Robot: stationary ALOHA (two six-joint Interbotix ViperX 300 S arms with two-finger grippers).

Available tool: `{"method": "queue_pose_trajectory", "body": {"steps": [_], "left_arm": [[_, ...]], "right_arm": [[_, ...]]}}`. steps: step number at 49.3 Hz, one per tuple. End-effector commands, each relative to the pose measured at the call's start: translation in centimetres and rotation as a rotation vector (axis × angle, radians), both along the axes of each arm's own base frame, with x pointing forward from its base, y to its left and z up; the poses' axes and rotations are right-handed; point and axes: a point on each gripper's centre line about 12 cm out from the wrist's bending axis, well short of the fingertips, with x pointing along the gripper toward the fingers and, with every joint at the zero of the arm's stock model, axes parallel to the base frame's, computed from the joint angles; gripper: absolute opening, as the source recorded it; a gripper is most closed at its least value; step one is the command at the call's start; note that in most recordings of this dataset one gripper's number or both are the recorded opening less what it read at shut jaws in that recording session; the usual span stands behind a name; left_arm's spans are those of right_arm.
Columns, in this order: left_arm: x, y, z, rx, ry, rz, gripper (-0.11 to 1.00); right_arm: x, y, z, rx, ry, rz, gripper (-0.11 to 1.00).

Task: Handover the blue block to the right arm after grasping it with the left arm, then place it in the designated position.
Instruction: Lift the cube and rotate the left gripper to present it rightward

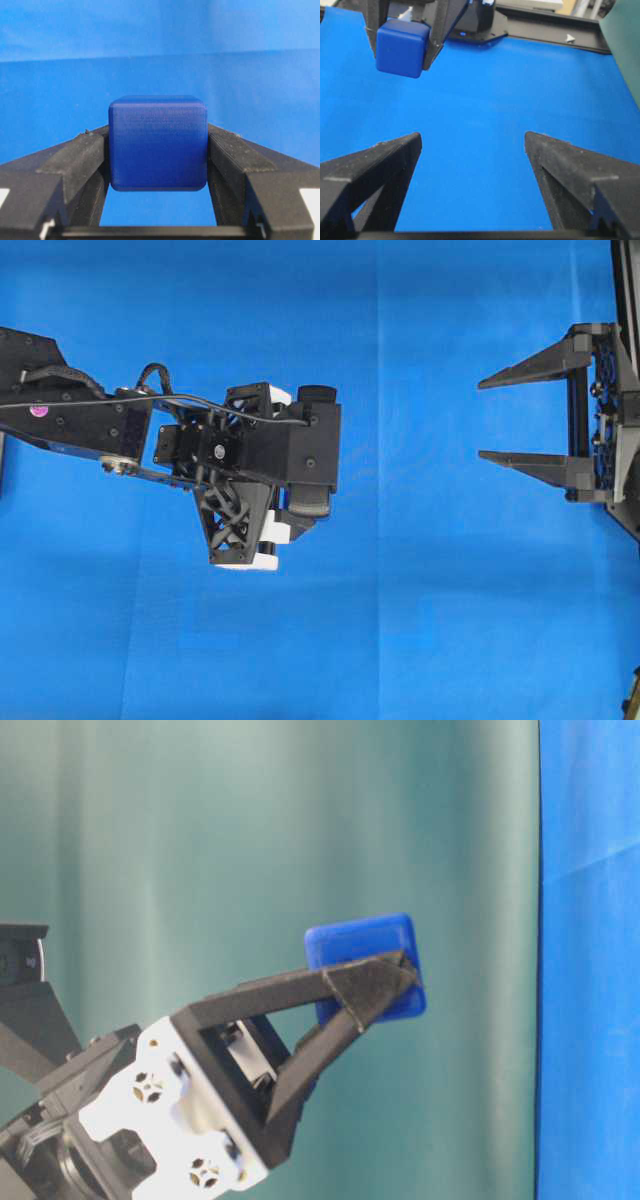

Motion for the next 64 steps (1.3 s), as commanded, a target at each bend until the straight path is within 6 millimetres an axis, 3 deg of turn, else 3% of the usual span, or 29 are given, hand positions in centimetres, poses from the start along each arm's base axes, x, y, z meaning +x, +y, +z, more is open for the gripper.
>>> {"method": "queue_pose_trajectory", "body": {"steps": [1, 14, 41, 64], "left_arm": [[-0.4, 0.1, 2.2, -0.006, -0.069, -0.001, 0.48], [-2.0, 0.3, 2.3, -0.028, -0.230, -0.002, 0.49], [-7.4, 2.1, 2.5, -0.066, -0.713, 0.014, 0.48], [-7.8, 2.4, 2.0, -0.065, -0.743, 0.021, 0.48]], "right_arm": [[0.3, 0.0, 1.1, 0.003, -0.029, -0.001, 0.98], [0.3, 0.0, 1.0, 0.003, -0.026, -0.002, 0.98], [0.4, 0.0, 1.5, 0.001, -0.043, -0.002, 0.98], [0.4, 0.0, 1.5, 0.001, -0.045, -0.001, 0.98]]}}
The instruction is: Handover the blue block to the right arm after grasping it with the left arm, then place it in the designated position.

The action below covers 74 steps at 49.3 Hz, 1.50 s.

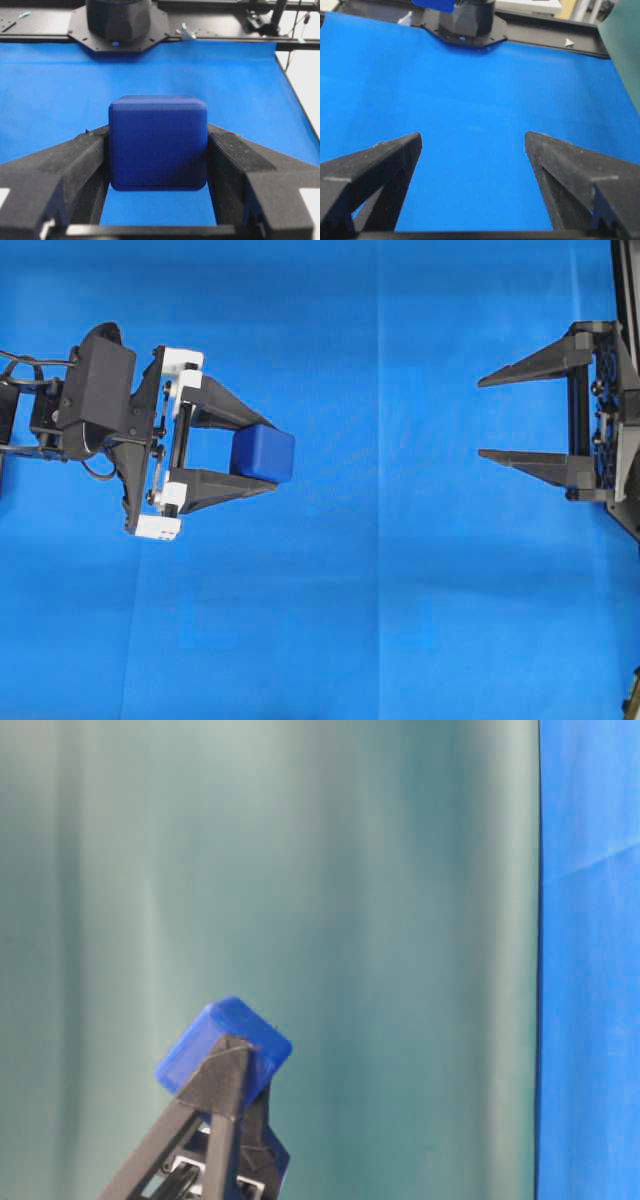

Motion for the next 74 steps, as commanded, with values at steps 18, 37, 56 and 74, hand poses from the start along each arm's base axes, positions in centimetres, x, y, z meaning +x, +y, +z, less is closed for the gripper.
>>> {"method": "queue_pose_trajectory", "body": {"steps": [18, 37, 56, 74], "left_arm": [[-0.1, 0.2, 1.2, -0.006, -0.040, 0.008, 0.48], [-0.1, 0.4, 1.2, -0.006, -0.041, 0.014, 0.48], [0.0, 0.5, 1.3, -0.014, -0.047, 0.017, 0.48], [0.0, 0.6, 1.4, -0.016, -0.053, 0.018, 0.48]], "right_arm": [[0.4, 0.0, 1.3, -0.010, -0.038, 0.000, 0.98], [0.8, 0.6, 2.4, -0.262, -0.042, 0.060, 0.97], [1.3, 1.4, 2.7, -0.745, -0.060, 0.153, 0.96], [1.4, 2.2, 2.4, -1.190, -0.100, 0.241, 0.96]]}}
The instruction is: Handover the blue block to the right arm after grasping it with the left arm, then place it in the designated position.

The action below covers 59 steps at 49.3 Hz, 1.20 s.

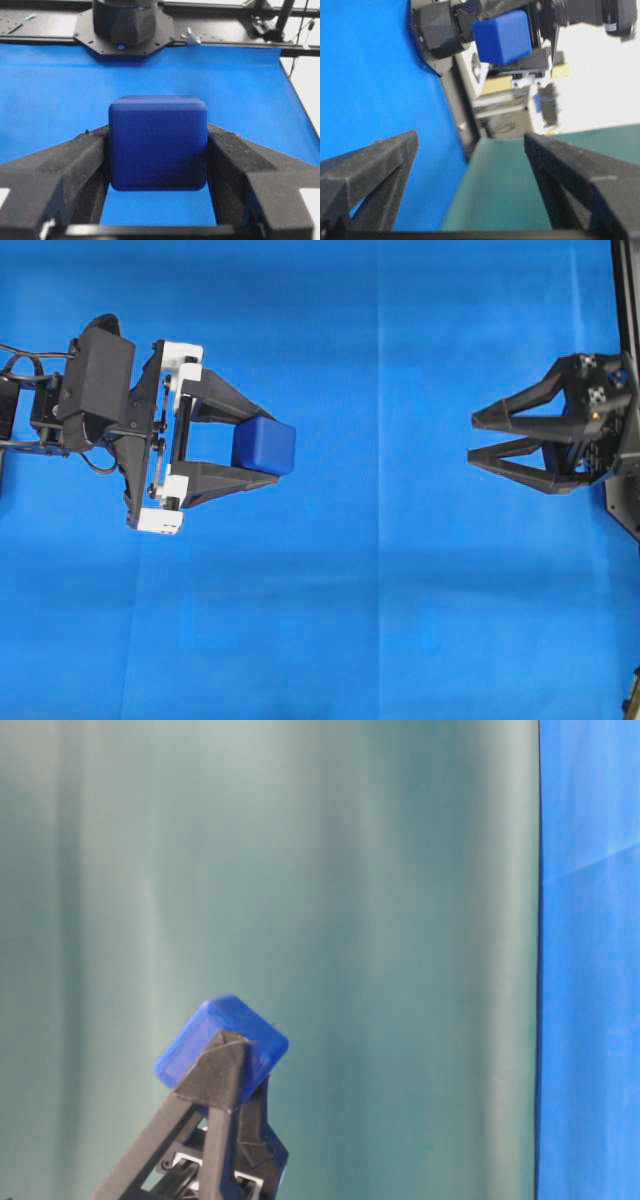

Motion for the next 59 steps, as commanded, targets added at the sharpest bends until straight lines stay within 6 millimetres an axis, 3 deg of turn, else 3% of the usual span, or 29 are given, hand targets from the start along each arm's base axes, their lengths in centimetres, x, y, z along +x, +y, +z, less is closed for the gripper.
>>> {"method": "queue_pose_trajectory", "body": {"steps": [1, 59], "left_arm": [[-0.06, 0.11, 1.27, -0.007, -0.043, 0.004, 0.48], [-0.09, 0.12, 1.19, -0.009, -0.039, 0.004, 0.49]], "right_arm": [[0.32, 0.27, 1.06, -0.037, -0.034, 0.020, 0.96], [0.39, 0.37, 1.56, -0.087, -0.063, 0.032, 0.96]]}}
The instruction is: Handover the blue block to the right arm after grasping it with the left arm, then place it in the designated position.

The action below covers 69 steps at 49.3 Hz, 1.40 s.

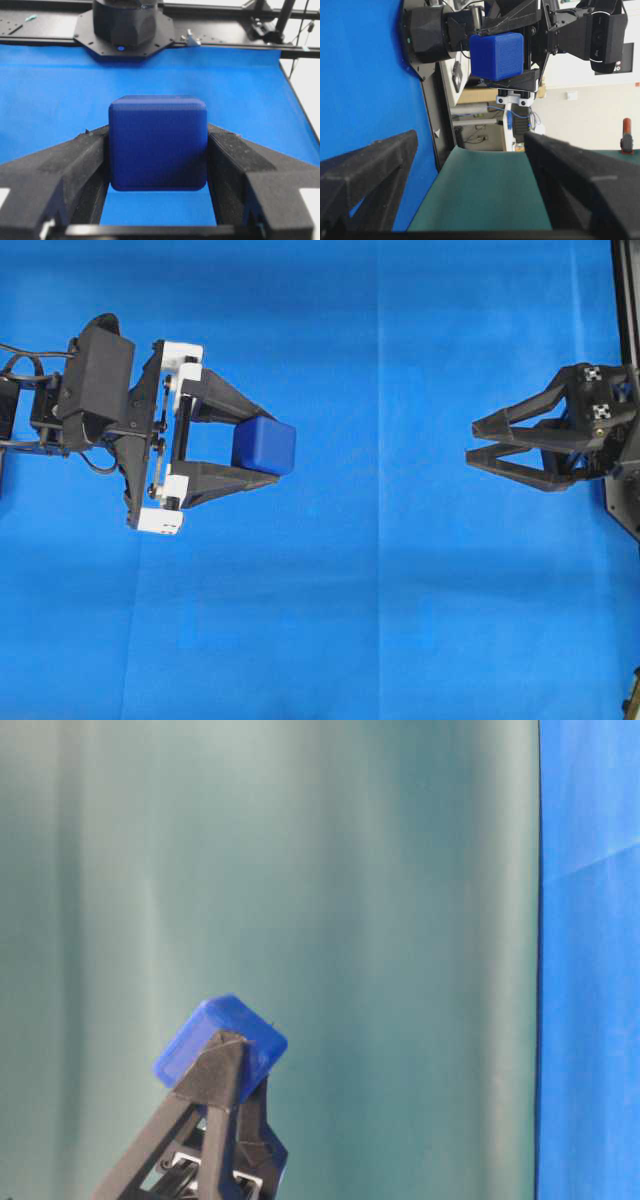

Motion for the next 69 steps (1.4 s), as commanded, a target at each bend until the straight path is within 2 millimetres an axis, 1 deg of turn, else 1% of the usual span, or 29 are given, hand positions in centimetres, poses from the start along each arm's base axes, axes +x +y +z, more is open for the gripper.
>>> {"method": "queue_pose_trajectory", "body": {"steps": [1, 34, 41, 48, 53, 64, 69], "left_arm": [[-0.1, 0.1, 1.3, -0.006, -0.041, 0.004, 0.48], [-0.1, 0.1, 1.3, -0.006, -0.041, 0.004, 0.48], [-0.1, 0.1, 1.3, -0.006, -0.041, 0.004, 0.48], [-0.1, 0.1, 1.2, -0.006, -0.040, 0.004, 0.48], [-0.1, 0.1, 1.3, -0.006, -0.043, 0.004, 0.48], [-0.1, 0.1, 1.3, -0.006, -0.043, 0.004, 0.48], [0.0, 0.1, 1.3, -0.006, -0.041, 0.004, 0.49]], "right_arm": [[0.3, 0.1, 1.2, 0.008, -0.033, 0.006, 0.96], [0.3, 0.1, 1.3, 0.008, -0.034, 0.006, 0.96], [0.8, 0.1, 1.6, 0.008, -0.033, 0.006, 0.96], [2.1, 0.1, 1.9, 0.008, -0.019, 0.006, 0.96], [3.4, 0.1, 2.2, 0.008, -0.009, 0.007, 0.96], [6.8, 0.1, 2.7, 0.008, 0.016, 0.006, 0.96], [8.6, 0.1, 2.9, 0.008, 0.027, 0.006, 0.96]]}}
